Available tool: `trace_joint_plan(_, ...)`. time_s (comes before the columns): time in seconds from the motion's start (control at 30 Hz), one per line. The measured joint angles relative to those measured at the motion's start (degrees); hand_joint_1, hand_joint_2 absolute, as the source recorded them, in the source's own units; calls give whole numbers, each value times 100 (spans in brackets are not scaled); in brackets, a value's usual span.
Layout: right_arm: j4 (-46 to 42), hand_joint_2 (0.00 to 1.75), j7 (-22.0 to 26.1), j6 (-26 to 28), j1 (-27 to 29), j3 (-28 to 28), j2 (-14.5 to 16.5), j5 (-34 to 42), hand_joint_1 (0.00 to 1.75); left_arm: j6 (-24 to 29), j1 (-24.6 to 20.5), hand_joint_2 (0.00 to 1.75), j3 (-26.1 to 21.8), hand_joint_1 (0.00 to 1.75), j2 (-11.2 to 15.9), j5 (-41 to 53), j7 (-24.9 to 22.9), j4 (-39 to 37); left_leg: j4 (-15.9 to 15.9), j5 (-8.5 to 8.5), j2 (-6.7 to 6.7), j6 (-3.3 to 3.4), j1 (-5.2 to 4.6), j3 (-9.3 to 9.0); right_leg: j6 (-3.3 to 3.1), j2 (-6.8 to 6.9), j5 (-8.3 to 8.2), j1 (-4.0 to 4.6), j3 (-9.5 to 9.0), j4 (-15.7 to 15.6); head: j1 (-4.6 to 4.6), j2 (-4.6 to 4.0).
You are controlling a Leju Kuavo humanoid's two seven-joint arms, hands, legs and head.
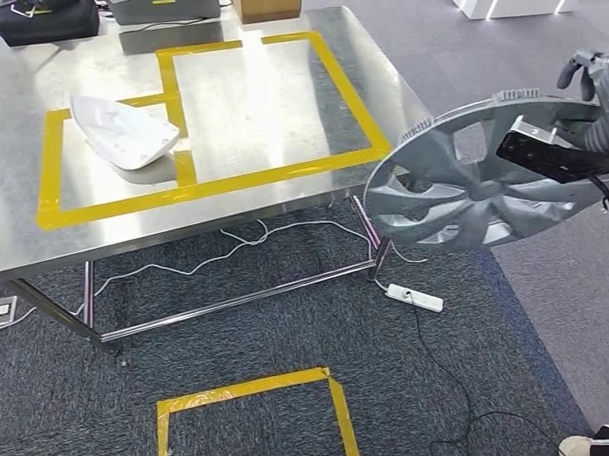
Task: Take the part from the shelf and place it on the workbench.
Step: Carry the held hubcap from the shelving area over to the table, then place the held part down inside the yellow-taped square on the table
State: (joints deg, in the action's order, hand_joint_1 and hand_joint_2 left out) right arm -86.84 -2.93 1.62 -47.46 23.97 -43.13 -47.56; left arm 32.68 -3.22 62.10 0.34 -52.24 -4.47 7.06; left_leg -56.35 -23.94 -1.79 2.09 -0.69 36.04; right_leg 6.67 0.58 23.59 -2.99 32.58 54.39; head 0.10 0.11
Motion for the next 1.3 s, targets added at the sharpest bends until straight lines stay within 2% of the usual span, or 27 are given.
trace_joint_plan(0.03, 1, 175, -1, 5, -17, -3, -1, 5, 175, 7, -3, 175, 0, 0, 3, -2, 17, 0, 18, -40, 2, 44, -3, -25, 33, 1, 2, -10, -10, 12, 2, 0)
trace_joint_plan(0.1, 1, 175, -3, 34, -59, -19, -4, 16, 175, 18, -4, 175, 0, 0, 7, -6, 39, 0, 55, -112, 4, 131, 7, -104, 42, -2, 109, -15, 54, 199, 14, 0)
trace_joint_plan(0.13, 1, 175, -4, 55, -73, -28, -5, 21, 175, 25, -1, 175, 0, 0, 10, -10, 49, 0, 56, -123, 4, 158, 10, -156, 17, -8, 251, -8, 171, 445, 20, 0)
trace_joint_plan(0.23, 3, 175, -11, 87, -65, -39, -8, 36, 175, 39, 18, 175, -2, 0, 18, -29, 67, 0, 51, -209, 11, 185, -9, -302, -70, -36, 693, 59, 797, 1662, 40, 0)
trace_joint_plan(0.27, 4, 175, -13, 87, -53, -39, -10, 40, 175, 39, 25, 175, -2, 0, 15, -38, 68, 0, 49, -250, 12, 174, -18, -373, -91, -37, 703, 76, 945, 1877, 42, 0)
trace_joint_plan(0.3, 4, 175, -13, 88, -44, -40, -17, 44, 175, 39, 29, 175, -2, 0, 12, -47, 69, 0, 48, -299, 13, 159, -25, -460, -113, -37, 621, 87, 994, 1868, 43, 0)
trace_joint_plan(0.33, 4, 175, -13, 88, -41, -44, -30, 47, 175, 39, 30, 175, -2, 0, 9, -54, 69, 0, 47, -362, 12, 137, -26, -563, -132, -36, 461, 94, 942, 1638, 44, 0)
trace_joint_plan(0.4, 7, 175, -13, 93, -39, -56, -60, 50, 175, 39, 32, 175, -2, 0, 9, -57, 69, -1, 44, -524, 7, 80, -26, -790, -141, -25, 4, 105, 731, 892, 44, 0)
trace_joint_plan(0.43, 10, 175, -13, 95, -43, -60, -69, 51, 175, 42, 29, 175, -2, 0, 12, -58, 69, -2, 47, -591, 8, 43, -29, -862, -154, -21, -123, 121, 622, 594, 36, 0)
trace_joint_plan(0.47, 9, 175, -14, 97, -46, -63, -78, 52, 175, 45, 24, 175, -2, 0, 16, -60, 69, -2, 66, -641, 14, 6, -33, -908, -180, -23, -204, 139, 565, 420, 28, 1)
trace_joint_plan(0.57, 1, 175, -16, 101, -53, -101, -124, 52, 175, 56, -16, 175, -3, 0, 26, -73, 67, -2, -30, -597, 34, -82, -46, -882, -296, -44, -97, 132, 463, 329, 25, 1)
trace_joint_plan(0.63, 9, 175, -17, 102, -9, -119, -137, 50, 175, 66, -45, 175, -5, 0, 20, -96, 61, -2, -553, -471, 61, -161, -43, -606, -348, -49, -13, 91, 304, 248, 9, 1)
trace_joint_plan(0.67, 20, 175, -17, 100, 41, -109, -136, 50, 175, 70, -52, 175, -8, 0, 16, -107, 58, -2, -905, -499, 78, -202, -35, -394, -365, -50, 31, 84, 185, 183, -2, 1)
trace_joint_plan(0.73, 51, 175, -15, 97, 160, -68, -132, 48, 175, 74, -44, 175, -17, 0, 14, -119, 42, -2, -1423, -886, 97, -252, -17, -16, -379, -46, 118, 72, -86, 42, -11, 0)
trace_joint_plan(0.77, 63, 175, -14, 96, 198, -51, -130, 46, 175, 74, -36, 175, -22, 0, 13, -124, 29, -2, -1510, -1137, 100, -261, -12, 128, -381, -44, 164, 66, -221, -20, -11, 0)
trace_joint_plan(0.8, 70, 175, -13, 96, 212, -41, -128, 44, 175, 75, -26, 175, -27, 0, 11, -130, 17, -2, -1475, -1310, 102, -263, -9, 237, -381, -44, 213, 61, -348, -73, -11, 0)
trace_joint_plan(0.83, 72, 175, -13, 96, 207, -37, -126, 40, 175, 76, -17, 175, -31, 0, 11, -137, 9, -2, -1317, -1320, 103, -257, -6, 311, -376, -44, 272, 57, -467, -115, -12, 0)
trace_joint_plan(0.87, 73, 175, -13, 96, 189, -36, -123, 34, 175, 79, -6, 175, -34, 0, 10, -148, 5, -2, -1047, -1111, 105, -245, -3, 361, -364, -46, 345, 54, -582, -147, -12, 0)
trace_joint_plan(0.97, 90, 175, -11, 95, 129, -13, -103, 20, 175, 93, 48, 175, -43, 0, 3, -173, 17, -5, -54, 333, 131, -167, -1, 405, -254, -76, 617, 78, -804, -108, -15, 0)
trace_joint_plan(1.0, 97, 175, -9, 93, 108, -4, -96, 19, 175, 99, 60, 175, -46, 0, -2, -176, 26, -7, 60, 585, 139, -138, -6, 412, -213, -84, 720, 85, -834, -78, -19, 0)
trace_joint_plan(1.03, 101, 175, -7, 92, 72, 2, -92, 18, 175, 106, 59, 175, -53, 0, -4, -178, 36, -9, 57, 597, 139, -109, -16, 419, -179, -87, 809, 85, -860, -58, -17, 0)
trace_joint_plan(1.1, 96, 175, -7, 91, -25, -15, -99, 19, 175, 121, 21, 175, -76, 0, -7, -181, 55, -9, -46, 478, 122, -50, -17, 379, -136, -73, 959, 67, -903, -12, -11, 1)
trace_joint_plan(1.13, 92, 175, -9, 91, -82, -28, -103, 20, 175, 130, -3, 175, -90, 0, -3, -186, 63, -9, -48, 437, 114, -14, -14, 348, -123, -67, 1059, 70, -853, 140, 2, 1)
trace_joint_plan(1.17, 90, 175, -10, 91, -131, -40, -106, 21, 175, 137, -24, 175, -102, 0, 3, -192, 73, -9, -45, 399, 107, 19, -8, 308, -119, -62, 1212, 80, -710, 440, 14, 1)
trace_joint_plan(1.23, 93, 175, -12, 89, -191, -40, -101, 22, 175, 145, -41, 175, -116, 0, 13, -214, 97, -9, -46, 324, 94, 65, -25, 245, -129, -59, 1553, 121, -209, 1289, 34, 0)
trace_joint_plan(1.27, 98, 175, -14, 88, -200, -32, -95, 21, 175, 148, -36, 175, -119, 0, 11, -221, 122, -9, -46, 288, 85, 79, -38, 210, -143, -59, 1629, 141, 37, 1630, 37, 0)
trace_joint_plan(1.3, 104, 175, -18, 88, -200, -25, -89, 20, 175, 153, -27, 175, -120, 0, 7, -226, 161, -9, -47, 254, 74, 89, -53, 172, -168, -60, 1567, 161, 204, 1777, 37, 0)
